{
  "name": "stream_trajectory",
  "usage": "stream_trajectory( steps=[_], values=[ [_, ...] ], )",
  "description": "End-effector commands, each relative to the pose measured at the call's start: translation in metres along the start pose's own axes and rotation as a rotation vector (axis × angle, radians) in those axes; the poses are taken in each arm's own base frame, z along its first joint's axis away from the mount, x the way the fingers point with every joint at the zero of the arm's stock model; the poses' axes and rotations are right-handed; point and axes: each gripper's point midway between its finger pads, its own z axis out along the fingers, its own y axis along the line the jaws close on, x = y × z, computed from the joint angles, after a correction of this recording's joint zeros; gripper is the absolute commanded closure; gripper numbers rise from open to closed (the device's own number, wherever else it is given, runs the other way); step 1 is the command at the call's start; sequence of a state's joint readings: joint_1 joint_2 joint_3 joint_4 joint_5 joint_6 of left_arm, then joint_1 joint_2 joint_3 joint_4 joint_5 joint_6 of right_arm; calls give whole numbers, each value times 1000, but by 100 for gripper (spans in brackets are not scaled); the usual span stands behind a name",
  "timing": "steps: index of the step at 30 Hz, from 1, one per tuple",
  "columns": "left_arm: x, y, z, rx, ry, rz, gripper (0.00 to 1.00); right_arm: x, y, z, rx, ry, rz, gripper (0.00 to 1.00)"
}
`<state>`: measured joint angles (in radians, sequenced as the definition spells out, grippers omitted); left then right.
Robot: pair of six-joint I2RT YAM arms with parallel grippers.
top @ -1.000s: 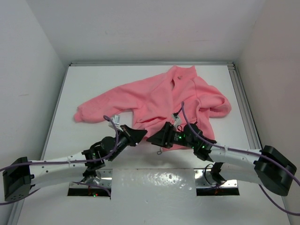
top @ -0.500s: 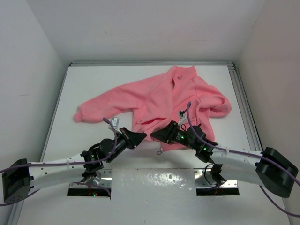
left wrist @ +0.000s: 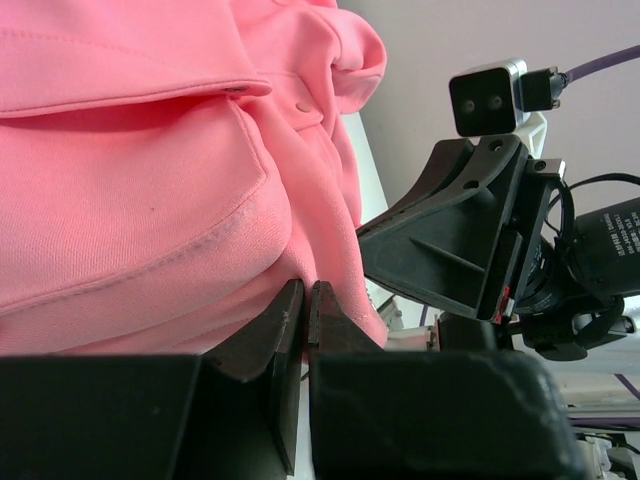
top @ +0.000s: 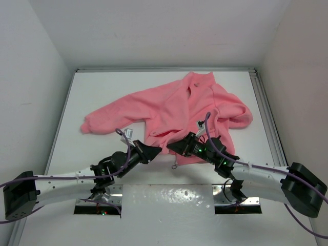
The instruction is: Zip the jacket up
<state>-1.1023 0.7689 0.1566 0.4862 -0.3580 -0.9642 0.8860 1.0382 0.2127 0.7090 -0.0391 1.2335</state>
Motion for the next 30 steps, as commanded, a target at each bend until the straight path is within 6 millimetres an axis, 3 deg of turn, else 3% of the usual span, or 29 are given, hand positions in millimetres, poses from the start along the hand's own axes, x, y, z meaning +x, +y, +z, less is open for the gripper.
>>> stream_trajectory(
  steps=[1,4,5,8,13,21,30],
  values=[
    [-6,-18,1,70,-15,-30,100,-9,18,2,-70,-35,-26,100],
    [-4,-24,2,81,9,9,82,-9,13,0,-53,-41,-47,100],
    [-4,-23,2,75,13,8,68,-9,11,0,-42,-35,-77,100],
    [-4,-29,2,75,34,31,54,-4,1,-3,-10,-10,-130,100],
    [-9,-41,1,91,37,35,53,-1,-7,-9,10,-7,-155,100],
    [7,-48,7,118,117,46,53,0,-11,-13,15,-6,-175,100],
    [18,-51,16,109,180,66,65,-1,-11,-16,20,-11,-185,100]
  ],
)
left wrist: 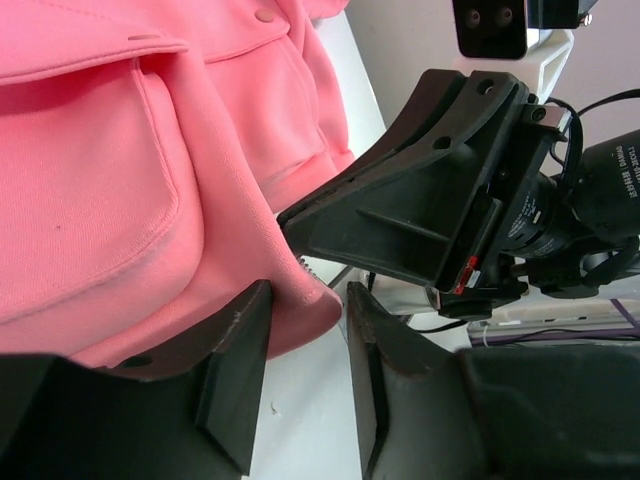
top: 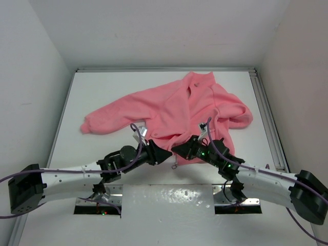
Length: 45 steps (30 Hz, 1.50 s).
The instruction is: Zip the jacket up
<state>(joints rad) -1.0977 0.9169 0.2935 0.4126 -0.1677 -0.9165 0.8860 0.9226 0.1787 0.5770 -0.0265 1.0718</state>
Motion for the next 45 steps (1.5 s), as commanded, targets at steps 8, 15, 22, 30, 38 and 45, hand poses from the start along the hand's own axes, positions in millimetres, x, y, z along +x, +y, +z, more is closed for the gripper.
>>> stream_trajectory(
  steps=[8,15,22,30,38,45],
  values=[
    [-11,-29,9,85,-1,17,87,-5,2,-4,-8,-29,-26,100],
    [-12,-24,9,69,-1,31,100,-4,0,-3,0,-25,-31,100],
    [-30,-5,5,39,-136,87,100,-4,-13,-7,110,34,-130,99],
    [-84,8,-6,-44,-423,221,100,7,-25,-31,214,165,-213,44],
    [-82,-10,-7,52,-415,223,100,-6,36,-17,-72,84,-129,100],
    [-90,-21,-16,85,-442,255,100,-12,55,-10,-190,20,-33,59]
  ],
)
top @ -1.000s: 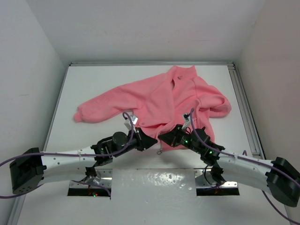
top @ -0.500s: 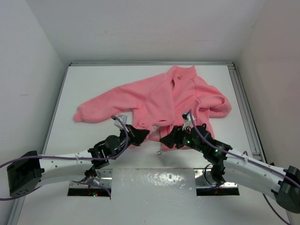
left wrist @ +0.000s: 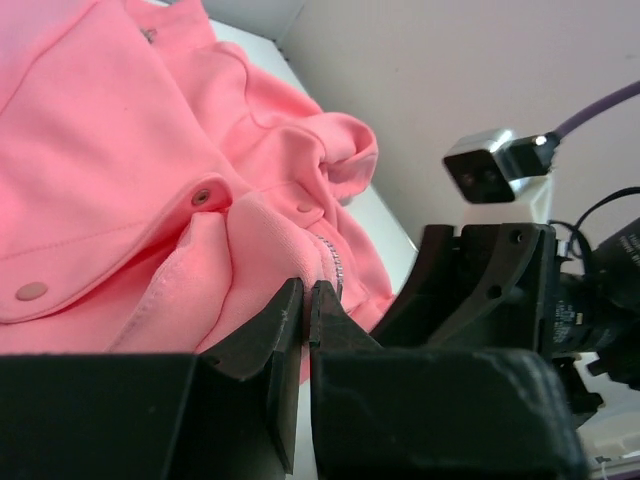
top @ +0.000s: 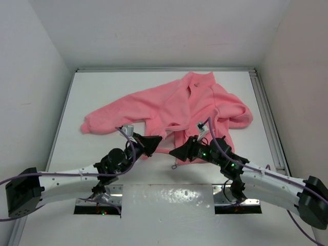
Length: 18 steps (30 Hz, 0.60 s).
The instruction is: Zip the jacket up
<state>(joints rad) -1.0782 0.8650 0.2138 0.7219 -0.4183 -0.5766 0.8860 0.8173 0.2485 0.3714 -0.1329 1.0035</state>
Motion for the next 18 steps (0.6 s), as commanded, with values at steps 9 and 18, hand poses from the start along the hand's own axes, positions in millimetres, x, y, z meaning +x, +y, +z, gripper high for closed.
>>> stream_trajectory(
  steps=[9,18],
  values=[
    [-14,-17,-7,91,-46,-66,100,-59,71,11,-268,-209,2,49],
    [-5,-19,-13,129,-15,-87,100,-66,59,24,-241,-262,112,53]
  ],
)
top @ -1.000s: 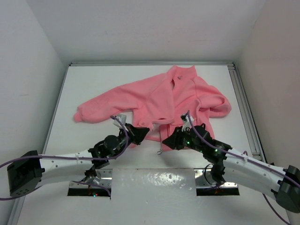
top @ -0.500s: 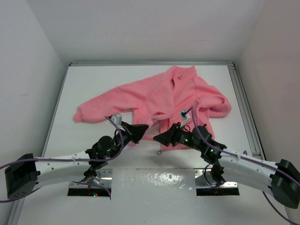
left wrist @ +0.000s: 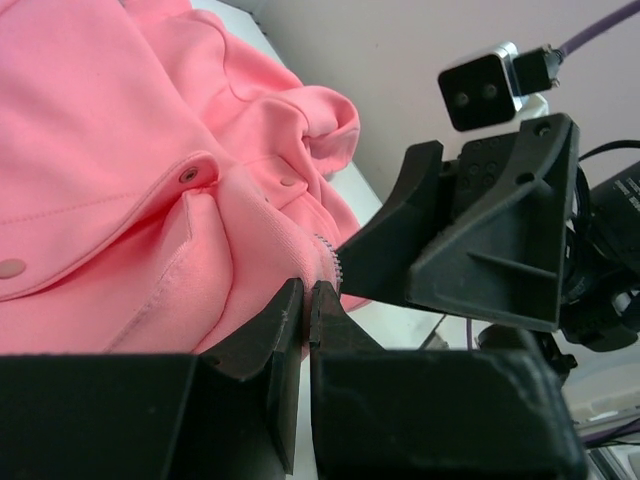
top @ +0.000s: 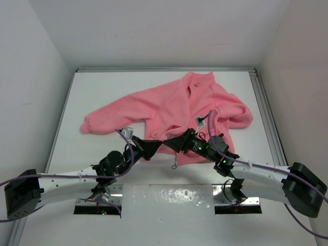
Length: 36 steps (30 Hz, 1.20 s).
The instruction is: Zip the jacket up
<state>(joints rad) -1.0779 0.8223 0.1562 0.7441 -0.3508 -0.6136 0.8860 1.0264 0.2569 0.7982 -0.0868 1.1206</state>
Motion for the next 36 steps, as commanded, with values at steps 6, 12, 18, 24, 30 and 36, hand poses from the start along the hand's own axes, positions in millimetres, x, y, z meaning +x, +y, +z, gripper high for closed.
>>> stream_trajectory(
  steps=[6,12,18,24,30,36],
  values=[
    [-15,-22,-4,104,-45,-49,100,-23,24,13,-93,-94,55,60],
    [-9,-23,-5,120,-22,-53,100,-28,18,13,-86,-144,54,87],
    [0,-27,-2,129,26,-64,100,-26,9,13,-73,-154,14,100],
    [0,-23,3,128,54,-124,70,-18,12,9,-113,-117,-121,100],
    [-10,-13,5,175,59,-186,63,-12,14,5,-142,-85,-155,100],
    [-10,-21,7,214,70,-183,70,-11,15,3,-153,-78,-149,100]
  ],
)
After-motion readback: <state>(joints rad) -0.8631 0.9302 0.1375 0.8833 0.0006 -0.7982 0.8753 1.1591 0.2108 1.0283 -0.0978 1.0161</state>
